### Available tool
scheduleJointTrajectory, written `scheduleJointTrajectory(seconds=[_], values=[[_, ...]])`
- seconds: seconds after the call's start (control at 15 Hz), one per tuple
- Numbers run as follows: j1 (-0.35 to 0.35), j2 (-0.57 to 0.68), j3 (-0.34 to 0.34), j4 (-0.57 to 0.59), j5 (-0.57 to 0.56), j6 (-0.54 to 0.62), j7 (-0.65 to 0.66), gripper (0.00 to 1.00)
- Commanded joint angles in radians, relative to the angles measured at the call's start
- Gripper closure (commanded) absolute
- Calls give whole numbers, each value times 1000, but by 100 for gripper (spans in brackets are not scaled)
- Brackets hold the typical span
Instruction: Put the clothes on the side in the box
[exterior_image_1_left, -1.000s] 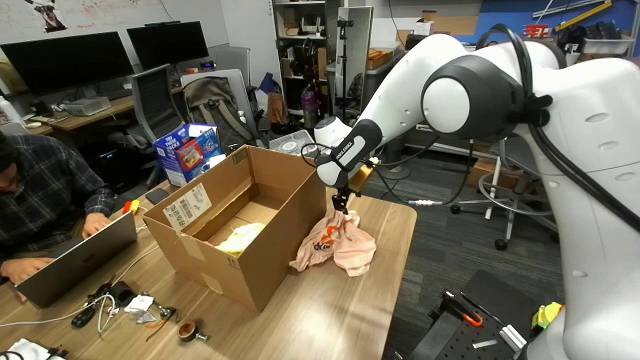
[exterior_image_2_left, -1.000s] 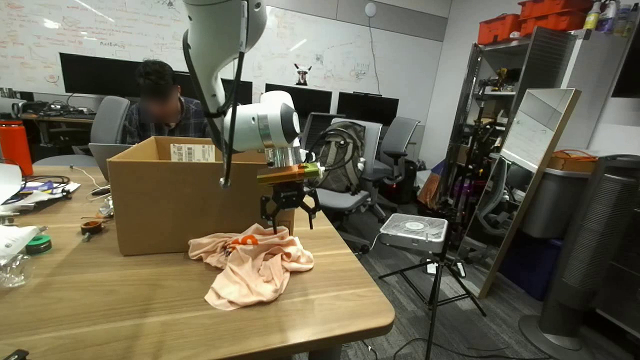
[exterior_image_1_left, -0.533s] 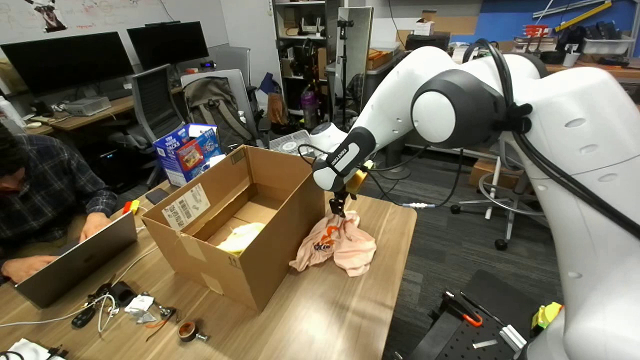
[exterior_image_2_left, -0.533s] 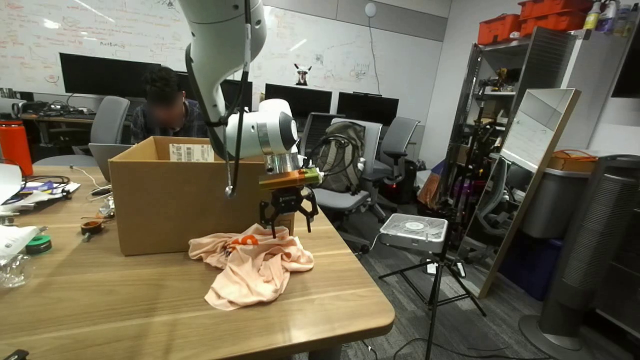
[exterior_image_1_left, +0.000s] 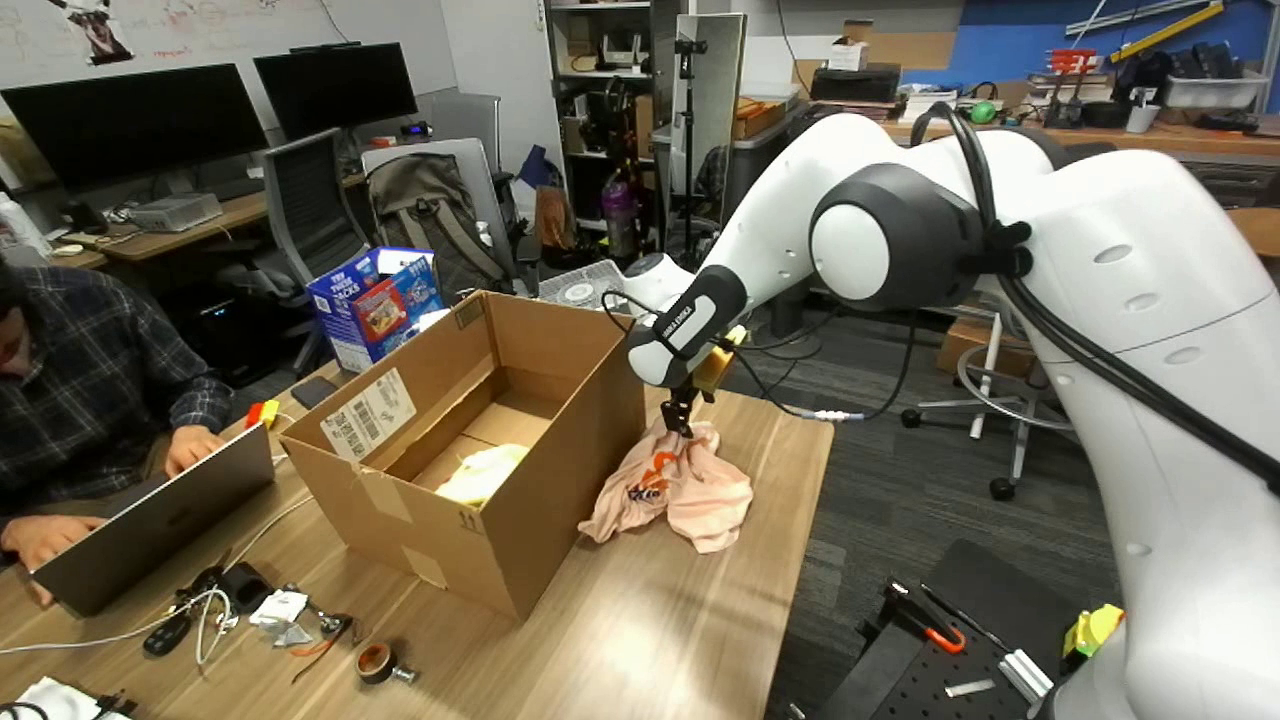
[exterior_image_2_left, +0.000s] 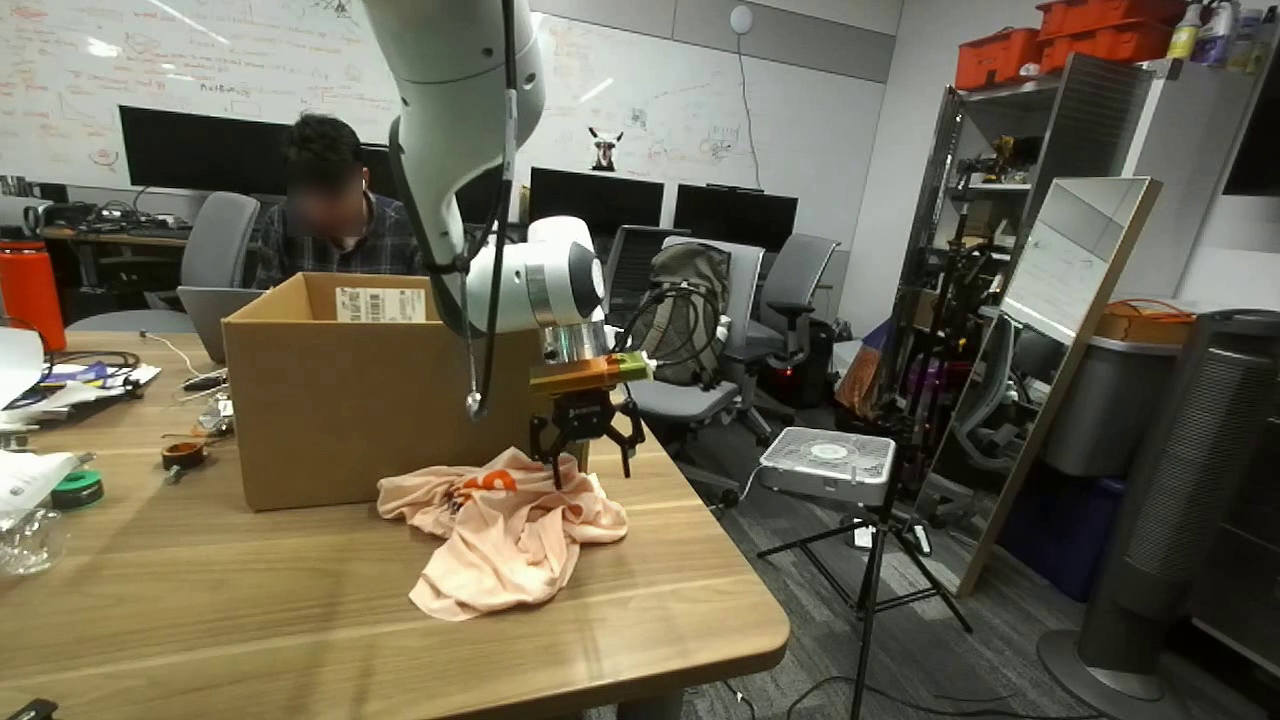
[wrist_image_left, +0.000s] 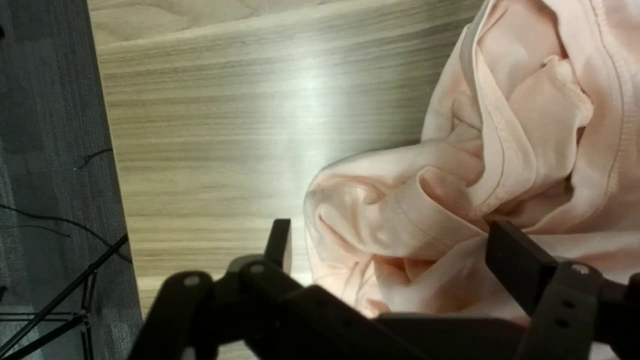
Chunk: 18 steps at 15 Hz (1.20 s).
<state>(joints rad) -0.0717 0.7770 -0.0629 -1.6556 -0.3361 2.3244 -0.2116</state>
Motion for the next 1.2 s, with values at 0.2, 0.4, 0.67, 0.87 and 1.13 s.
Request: scheduleJointTrajectory(seconds=[0.2, 0.4, 0.67, 0.87, 1.13], values=[[-18, 68, -4, 41, 13, 4, -36, 0], [-29, 76, 14, 30, 35, 3, -46, 0], [-68, 74, 90, 19, 167, -53, -79, 0], [-90, 76, 134, 17, 258, -85, -110, 0], [-100, 83, 148, 26, 314, -80, -136, 0]])
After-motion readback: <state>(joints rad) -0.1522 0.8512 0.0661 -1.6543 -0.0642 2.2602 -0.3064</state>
